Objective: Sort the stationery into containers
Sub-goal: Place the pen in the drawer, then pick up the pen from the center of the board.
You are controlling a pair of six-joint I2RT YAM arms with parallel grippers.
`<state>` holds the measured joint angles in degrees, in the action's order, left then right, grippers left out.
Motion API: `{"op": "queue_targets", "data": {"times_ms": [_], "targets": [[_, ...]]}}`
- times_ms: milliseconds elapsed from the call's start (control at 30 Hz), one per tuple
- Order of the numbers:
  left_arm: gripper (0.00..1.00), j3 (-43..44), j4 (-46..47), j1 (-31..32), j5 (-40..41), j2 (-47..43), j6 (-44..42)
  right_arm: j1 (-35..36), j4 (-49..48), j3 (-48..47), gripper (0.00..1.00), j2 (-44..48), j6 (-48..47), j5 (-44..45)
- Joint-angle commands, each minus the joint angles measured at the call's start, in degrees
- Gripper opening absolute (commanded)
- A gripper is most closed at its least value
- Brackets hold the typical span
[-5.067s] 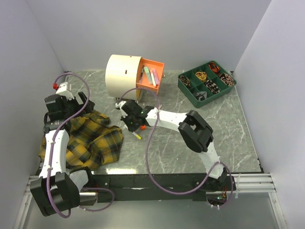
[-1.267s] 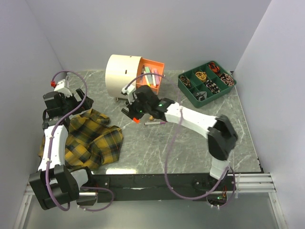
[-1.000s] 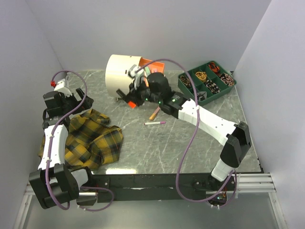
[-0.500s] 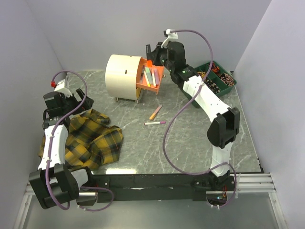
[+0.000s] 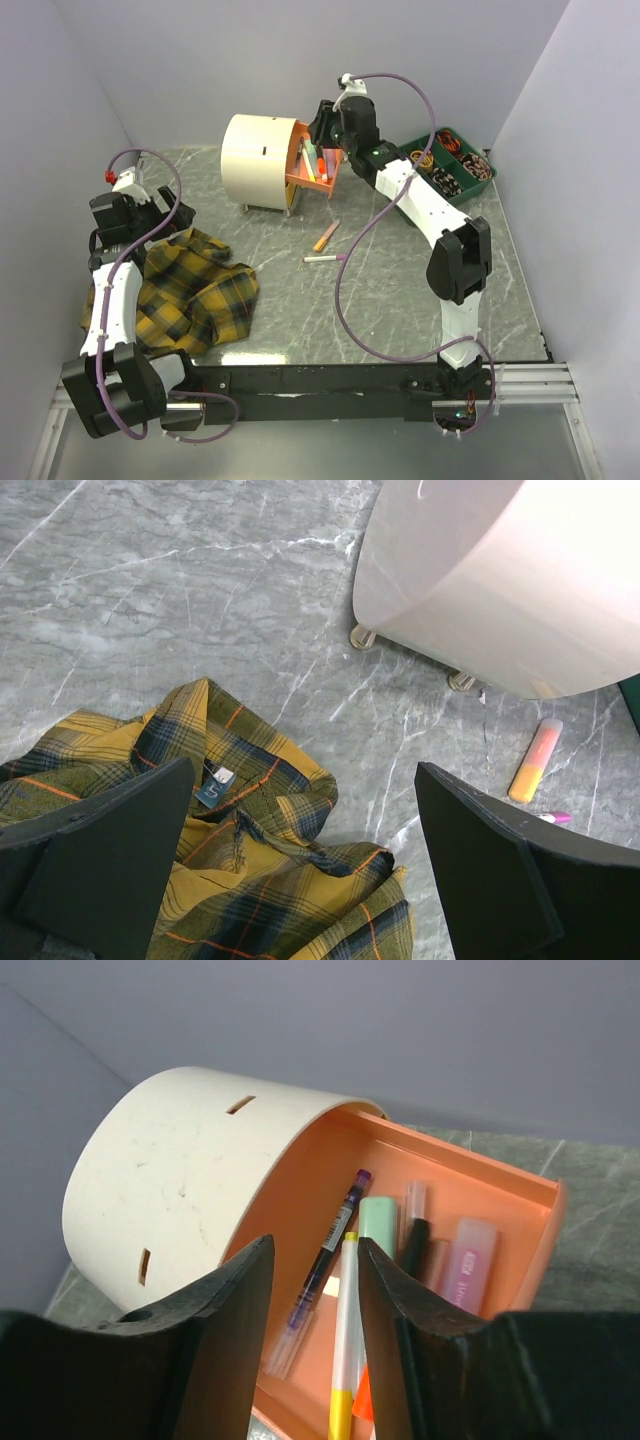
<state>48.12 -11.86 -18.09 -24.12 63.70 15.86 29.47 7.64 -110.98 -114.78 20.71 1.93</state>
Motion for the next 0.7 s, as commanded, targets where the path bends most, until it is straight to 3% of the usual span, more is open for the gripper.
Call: {"op": "queue_targets", "data": {"times_ms": [0, 33, 67, 133, 167, 267, 300, 333, 400, 433, 567, 667], "targets": [[0.99, 0.3, 1.7, -0.4, -0.6, -0.7, 0.3, 0.3, -2.5, -0.6, 0.5, 3.0, -1.4, -1.7], [0.99, 0.3, 1.7, -0.5, -0.7, -0.7, 0.4, 0.1, -3.3, -0.1, 0.51, 4.1, -3.1, -3.9], [0.99, 0.6, 1.7, -0.5, -0.6, -0.7, 0.5, 0.2, -3.9, 1.5, 0.52, 4.9, -5.6, -13.3], [1.0, 0.7, 1.8, -0.4, -0.6, -0.6, 0.6, 0.3, -3.4, 3.5, 0.55, 7.4, -13.2, -22.5], [0.99, 0.7, 1.8, -0.4, -0.6, -0.6, 0.6, 0.5, -2.4, 5.5, 0.55, 8.2, -16.3, -33.3], [1.0, 0.2, 2.1, -0.5, -0.8, -0.9, 0.8, 2.0, 11.4, 6.9, 0.56, 9.5, -35.2, -47.1], [0.99, 0.0, 2.2, -0.4, -0.8, -0.9, 0.8, 2.9, 17.2, 7.0, 0.55, 9.7, -48.4, -50.7], [0.99, 0.0, 2.5, -0.5, -0.9, -1.0, 0.9, 3.7, 27.9, 7.5, 0.55, 9.8, -55.6, -50.9], [0.99, -0.6, 2.6, -0.5, -1.0, -1.1, 1.0, 7.4, 34.6, 12.3, 0.54, 10.9, -71.1, -45.9], [0.99, -0.6, 2.7, -0.4, -0.9, -1.2, 1.1, 8.7, 35.6, 15.1, 0.54, 11.8, -73.9, -44.0], [0.99, -0.6, 2.5, -0.4, -0.9, -1.2, 0.9, 12.8, 28.3, 31.0, 0.55, 15.9, -80.4, -35.5], [0.99, -0.7, 2.3, -0.5, -0.9, -1.4, 0.8, 15.2, 25.1, 34.1, 0.55, 15.9, -82.3, -31.3]]}}
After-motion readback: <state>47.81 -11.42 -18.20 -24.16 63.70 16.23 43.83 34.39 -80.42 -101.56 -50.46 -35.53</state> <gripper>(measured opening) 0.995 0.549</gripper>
